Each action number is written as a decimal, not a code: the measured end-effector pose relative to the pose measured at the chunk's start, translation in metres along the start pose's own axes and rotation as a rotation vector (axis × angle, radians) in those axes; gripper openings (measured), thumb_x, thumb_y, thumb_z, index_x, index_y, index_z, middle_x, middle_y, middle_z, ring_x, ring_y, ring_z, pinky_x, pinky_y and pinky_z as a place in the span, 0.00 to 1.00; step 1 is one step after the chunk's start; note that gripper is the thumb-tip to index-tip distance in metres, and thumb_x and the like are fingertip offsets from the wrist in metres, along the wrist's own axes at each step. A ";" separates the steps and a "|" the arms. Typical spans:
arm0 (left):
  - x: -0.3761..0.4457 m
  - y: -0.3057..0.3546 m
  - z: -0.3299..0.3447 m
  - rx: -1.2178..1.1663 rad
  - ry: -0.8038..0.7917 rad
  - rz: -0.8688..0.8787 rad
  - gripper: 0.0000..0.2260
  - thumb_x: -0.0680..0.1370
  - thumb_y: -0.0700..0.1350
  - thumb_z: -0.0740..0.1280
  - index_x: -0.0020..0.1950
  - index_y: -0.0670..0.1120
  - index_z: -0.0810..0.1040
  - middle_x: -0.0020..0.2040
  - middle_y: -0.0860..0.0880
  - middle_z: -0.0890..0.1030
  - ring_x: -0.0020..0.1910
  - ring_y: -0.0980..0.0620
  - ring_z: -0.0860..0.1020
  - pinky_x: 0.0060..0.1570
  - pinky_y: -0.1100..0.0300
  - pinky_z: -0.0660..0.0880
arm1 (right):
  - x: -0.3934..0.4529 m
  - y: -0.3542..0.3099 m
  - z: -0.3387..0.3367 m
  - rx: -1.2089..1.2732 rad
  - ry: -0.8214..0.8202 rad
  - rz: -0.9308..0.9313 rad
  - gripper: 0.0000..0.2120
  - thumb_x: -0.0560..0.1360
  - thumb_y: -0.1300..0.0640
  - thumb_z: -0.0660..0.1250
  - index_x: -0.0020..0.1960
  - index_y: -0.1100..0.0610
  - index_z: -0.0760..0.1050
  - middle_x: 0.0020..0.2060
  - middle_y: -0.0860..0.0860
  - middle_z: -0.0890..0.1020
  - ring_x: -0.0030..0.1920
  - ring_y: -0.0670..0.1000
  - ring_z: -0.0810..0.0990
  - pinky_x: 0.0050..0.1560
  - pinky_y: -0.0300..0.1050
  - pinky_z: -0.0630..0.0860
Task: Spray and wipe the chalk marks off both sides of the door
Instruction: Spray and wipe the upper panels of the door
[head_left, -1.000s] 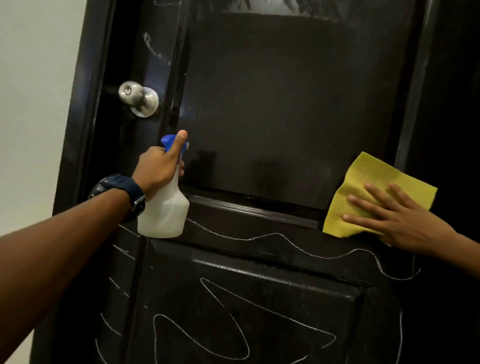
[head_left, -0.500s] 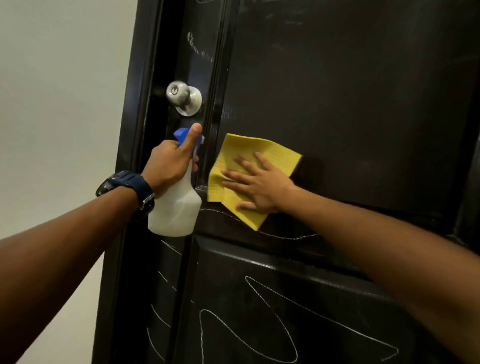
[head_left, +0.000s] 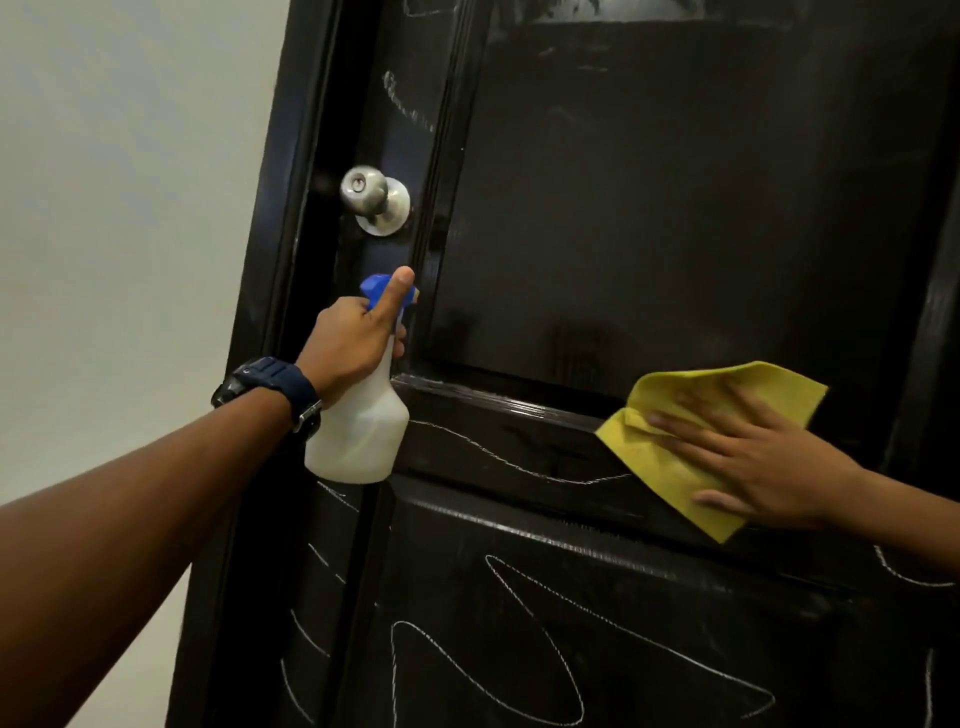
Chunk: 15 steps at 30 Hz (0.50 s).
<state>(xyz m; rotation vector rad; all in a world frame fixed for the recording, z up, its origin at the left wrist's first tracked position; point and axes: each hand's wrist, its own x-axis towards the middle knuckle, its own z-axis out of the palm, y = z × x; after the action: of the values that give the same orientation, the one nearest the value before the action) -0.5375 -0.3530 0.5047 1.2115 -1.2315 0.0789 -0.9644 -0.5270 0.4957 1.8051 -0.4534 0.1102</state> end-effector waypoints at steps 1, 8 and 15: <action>0.000 -0.001 -0.007 0.017 0.000 0.008 0.33 0.81 0.66 0.54 0.47 0.37 0.80 0.37 0.47 0.82 0.32 0.56 0.78 0.37 0.64 0.69 | -0.001 0.000 -0.002 0.004 -0.012 0.009 0.35 0.81 0.33 0.51 0.81 0.52 0.57 0.81 0.50 0.56 0.78 0.57 0.60 0.76 0.66 0.49; -0.006 -0.016 -0.050 0.077 0.041 0.024 0.31 0.81 0.66 0.55 0.44 0.39 0.81 0.37 0.48 0.83 0.34 0.56 0.79 0.39 0.65 0.71 | 0.043 -0.010 -0.015 0.016 0.098 -0.047 0.34 0.80 0.35 0.52 0.78 0.53 0.62 0.78 0.52 0.64 0.80 0.56 0.50 0.76 0.67 0.50; -0.014 -0.024 -0.046 0.091 0.020 0.019 0.32 0.80 0.66 0.56 0.46 0.37 0.82 0.40 0.43 0.85 0.37 0.50 0.82 0.43 0.62 0.75 | 0.201 -0.076 -0.052 0.038 0.083 -0.093 0.38 0.76 0.31 0.50 0.77 0.54 0.66 0.76 0.51 0.68 0.78 0.58 0.61 0.72 0.69 0.51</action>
<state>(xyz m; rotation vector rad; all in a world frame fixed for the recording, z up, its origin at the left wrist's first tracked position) -0.4980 -0.3221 0.4857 1.2747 -1.2328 0.1622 -0.7437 -0.5110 0.5031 1.8484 -0.3098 0.1297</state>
